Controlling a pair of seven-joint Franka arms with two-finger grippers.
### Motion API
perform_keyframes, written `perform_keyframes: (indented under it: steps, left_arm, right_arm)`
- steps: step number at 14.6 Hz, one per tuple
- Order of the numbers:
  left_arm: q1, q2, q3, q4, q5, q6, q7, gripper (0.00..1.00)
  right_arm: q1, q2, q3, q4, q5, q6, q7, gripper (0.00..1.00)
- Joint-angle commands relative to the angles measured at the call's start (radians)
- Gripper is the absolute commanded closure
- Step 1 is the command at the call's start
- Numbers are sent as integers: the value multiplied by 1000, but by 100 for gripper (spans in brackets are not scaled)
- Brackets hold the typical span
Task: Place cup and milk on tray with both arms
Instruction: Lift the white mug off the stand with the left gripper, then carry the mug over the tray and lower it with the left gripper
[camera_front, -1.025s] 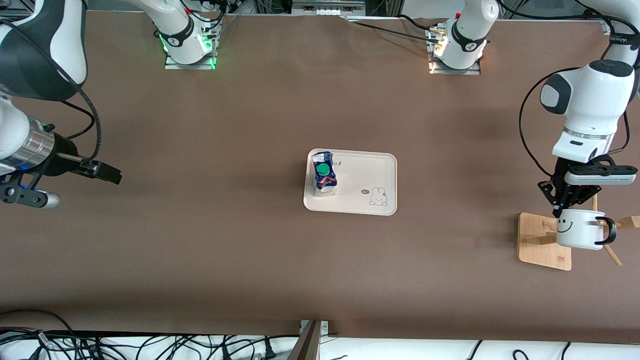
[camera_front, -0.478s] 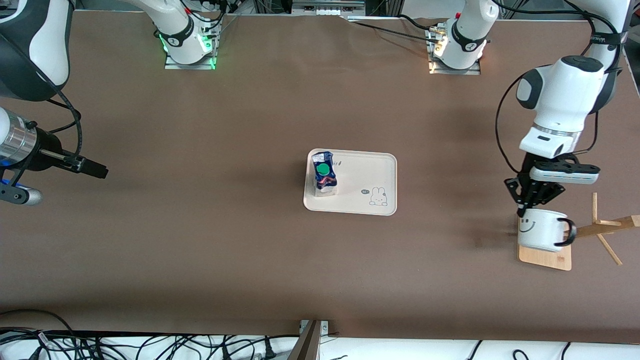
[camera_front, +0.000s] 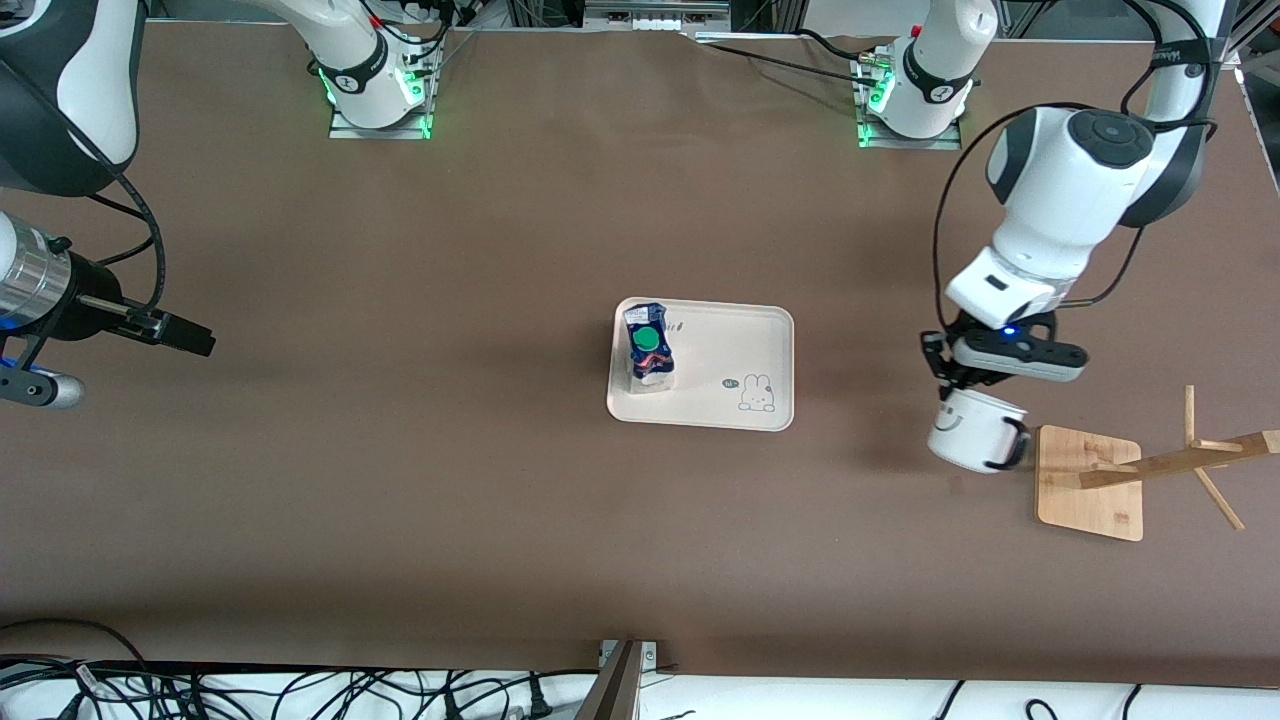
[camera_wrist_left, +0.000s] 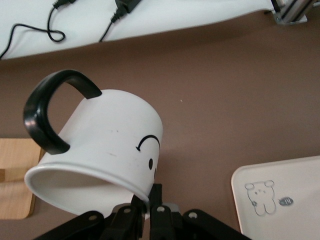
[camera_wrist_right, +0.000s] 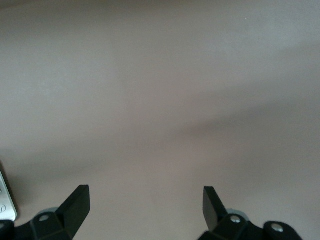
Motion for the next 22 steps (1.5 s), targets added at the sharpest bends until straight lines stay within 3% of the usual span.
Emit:
perform_keyframes:
  steps: [1,2,3,5,7,11,13,16,22]
  left_arm:
    - [-55,111,-6,139,12,-139,-15,100]
    - [-81,143,-8,176,12,-176,-17,100]
    - [-107,181,-8,211,0,-223,-17,100]
    - [-139,256,-8,300,-120,-334,-15,100]
    - [-162,322,-8,369,-197,-429,-12,100]
    - [-222,427,-6,472,-193,-563,-9,100]
    - [-259,476,-6,530,-192,-636,-5,100]
    - [-296,548,-2,612,-202,-744,-14,100]
    - [-319,583,0,619,-225,-774,-121,100]
  right_arm:
    - [-18,-22,18,13,-1,-14,-20,0]
    - [-72,-29,76,13,-2,-11,-22,0]
    - [-159,-48,173,13,-10,-13,-16,0]
    - [-308,-75,350,7,-55,-11,-12,0]
    - [-353,-91,423,-8,-117,-5,-9,0]
    - [-472,-164,559,-111,-192,84,-18,0]
    - [-512,-193,596,-144,-206,95,-52,0]
    - [-534,-239,599,-164,-206,95,-66,0]
    - [-577,-278,612,-209,-198,95,-116,0]
